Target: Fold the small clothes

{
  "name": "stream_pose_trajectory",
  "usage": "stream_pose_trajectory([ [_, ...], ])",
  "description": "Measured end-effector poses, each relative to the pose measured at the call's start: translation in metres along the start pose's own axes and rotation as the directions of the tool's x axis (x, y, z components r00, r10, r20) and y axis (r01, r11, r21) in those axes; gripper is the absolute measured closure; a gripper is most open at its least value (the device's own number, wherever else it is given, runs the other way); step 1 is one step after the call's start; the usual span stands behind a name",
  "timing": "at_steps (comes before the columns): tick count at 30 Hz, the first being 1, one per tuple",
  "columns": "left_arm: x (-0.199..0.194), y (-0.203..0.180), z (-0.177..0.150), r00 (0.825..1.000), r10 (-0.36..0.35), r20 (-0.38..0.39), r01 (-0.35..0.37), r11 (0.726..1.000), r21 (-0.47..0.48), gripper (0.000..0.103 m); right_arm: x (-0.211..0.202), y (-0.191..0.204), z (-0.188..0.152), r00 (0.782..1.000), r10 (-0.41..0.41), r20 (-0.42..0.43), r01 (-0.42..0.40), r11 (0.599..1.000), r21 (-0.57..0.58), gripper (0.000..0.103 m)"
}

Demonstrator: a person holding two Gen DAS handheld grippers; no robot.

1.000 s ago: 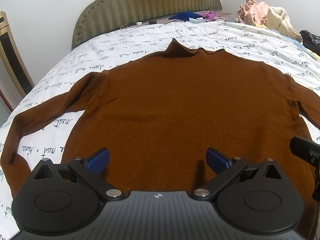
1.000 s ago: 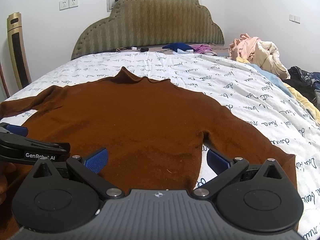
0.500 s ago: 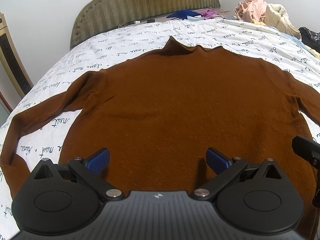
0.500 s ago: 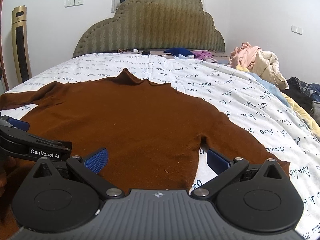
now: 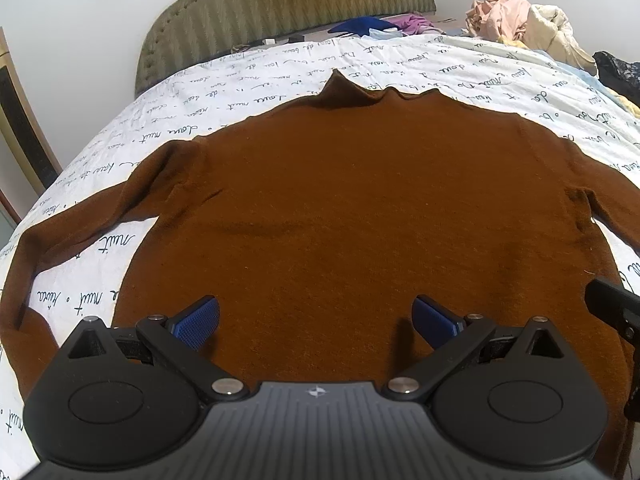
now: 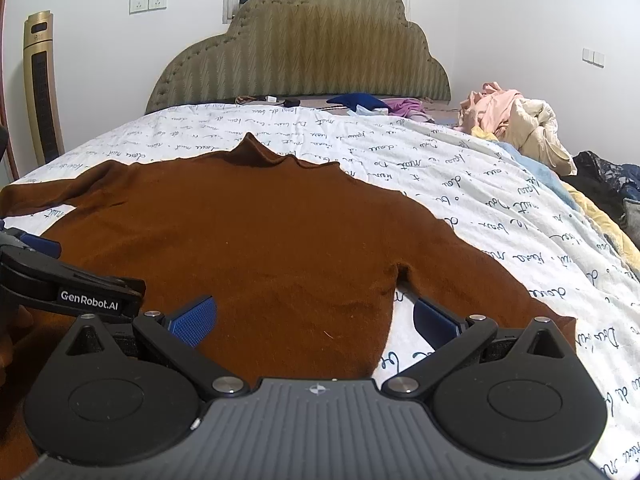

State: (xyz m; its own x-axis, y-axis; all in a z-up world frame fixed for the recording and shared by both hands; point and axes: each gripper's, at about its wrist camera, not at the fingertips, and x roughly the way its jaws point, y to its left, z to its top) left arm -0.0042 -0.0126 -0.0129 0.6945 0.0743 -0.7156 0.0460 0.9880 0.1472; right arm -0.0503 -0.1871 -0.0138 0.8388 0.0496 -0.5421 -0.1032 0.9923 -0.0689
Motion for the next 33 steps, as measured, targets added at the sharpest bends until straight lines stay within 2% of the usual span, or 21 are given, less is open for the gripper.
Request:
stream_pose_trajectory([
  [13, -0.001, -0.008, -0.001, 1.000, -0.019, 0.000, 0.019, 1.000, 0.012, 0.000, -0.009, -0.003, -0.004, 1.000, 0.004, 0.016, -0.004, 1.000, -0.017, 0.001],
  [19, -0.002, -0.013, -0.001, 1.000, -0.018, 0.004, 0.018, 1.000, 0.022, 0.000, -0.016, -0.015, -0.006, 0.999, 0.035, 0.037, -0.036, 0.999, 0.034, 0.001],
  [26, -0.003, -0.022, -0.001, 1.000, -0.016, 0.001, 0.016, 0.999, 0.050, 0.000, -0.027, -0.013, -0.014, 0.999, 0.011, 0.048, -0.009, 0.999, -0.037, 0.001],
  [29, -0.004, -0.023, -0.001, 1.000, -0.020, 0.002, 0.019, 0.998, 0.054, 0.000, -0.034, -0.017, -0.023, 0.999, -0.028, 0.042, 0.031, 0.996, -0.084, 0.005],
  [33, -0.005, -0.025, -0.001, 0.999, -0.039, -0.007, 0.039, 0.998, 0.056, 0.000, -0.041, -0.031, -0.034, 0.999, -0.040, 0.003, 0.040, 0.996, -0.085, 0.016],
])
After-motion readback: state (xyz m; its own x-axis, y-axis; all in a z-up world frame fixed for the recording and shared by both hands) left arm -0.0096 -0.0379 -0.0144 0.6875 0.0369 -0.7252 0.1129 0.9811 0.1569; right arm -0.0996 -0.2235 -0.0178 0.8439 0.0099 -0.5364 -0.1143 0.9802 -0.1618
